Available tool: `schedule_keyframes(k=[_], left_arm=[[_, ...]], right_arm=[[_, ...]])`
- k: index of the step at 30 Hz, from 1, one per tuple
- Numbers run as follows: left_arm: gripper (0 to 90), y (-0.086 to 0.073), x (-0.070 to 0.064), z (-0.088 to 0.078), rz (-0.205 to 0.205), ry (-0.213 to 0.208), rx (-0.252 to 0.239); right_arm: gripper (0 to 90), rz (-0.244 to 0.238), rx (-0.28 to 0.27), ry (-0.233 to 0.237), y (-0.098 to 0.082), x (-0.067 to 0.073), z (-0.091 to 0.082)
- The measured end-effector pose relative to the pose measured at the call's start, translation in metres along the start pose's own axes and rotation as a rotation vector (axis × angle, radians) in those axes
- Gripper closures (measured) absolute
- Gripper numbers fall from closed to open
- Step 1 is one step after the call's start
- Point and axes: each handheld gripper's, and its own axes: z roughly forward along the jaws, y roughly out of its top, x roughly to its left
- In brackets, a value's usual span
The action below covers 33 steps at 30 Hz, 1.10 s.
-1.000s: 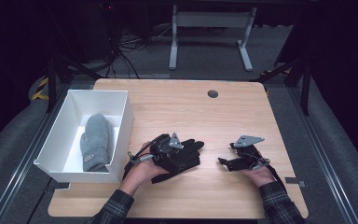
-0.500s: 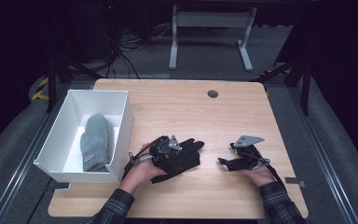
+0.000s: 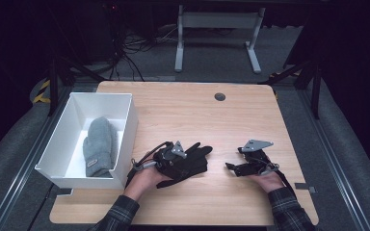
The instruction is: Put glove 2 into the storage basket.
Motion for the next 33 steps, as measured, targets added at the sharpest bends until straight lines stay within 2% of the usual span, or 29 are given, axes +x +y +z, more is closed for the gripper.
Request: schedule_keyframes(k=[1,3,4,7,10,12,14,16,24,33], left_arm=[[43.5,0.000,-0.002,-0.001,-0.008,-0.005,-0.002],[55.9,0.001,-0.004,-0.003,0.003,-0.013,0.004],[61.5,0.001,-0.004,-0.003,-0.011,-0.017,0.006],[67.4,0.002,-0.003,-0.004,-0.039,-0.025,0.012],[68.7,0.003,-0.002,-0.005,-0.060,-0.027,0.018],[69.2,0.006,-0.002,-0.008,-0.095,-0.032,0.023],[69.3,0.007,-0.002,-0.009,-0.103,-0.034,0.022],[69.3,0.010,-0.004,-0.014,-0.134,-0.048,0.004],[69.2,0.028,-0.007,-0.039,-0.139,-0.027,-0.013],[69.2,0.053,-0.002,-0.080,-0.144,0.005,-0.033]], right_arm=[[17.1,0.000,0.001,-0.001,0.000,0.000,0.000],[17.1,0.001,0.001,-0.002,0.000,0.000,0.000],[17.0,0.001,0.001,-0.002,0.000,0.000,0.000],[17.1,0.002,0.001,-0.003,0.000,0.000,0.000],[17.1,0.002,0.001,-0.003,0.000,0.000,0.000],[17.0,0.002,0.001,-0.004,0.000,0.000,0.000],[17.0,0.003,0.001,-0.004,0.000,0.000,0.000],[17.0,0.003,0.001,-0.004,0.000,0.000,0.000],[17.0,0.007,0.001,-0.008,0.000,0.000,0.000],[17.0,0.007,0.001,-0.008,0.000,0.000,0.000]])
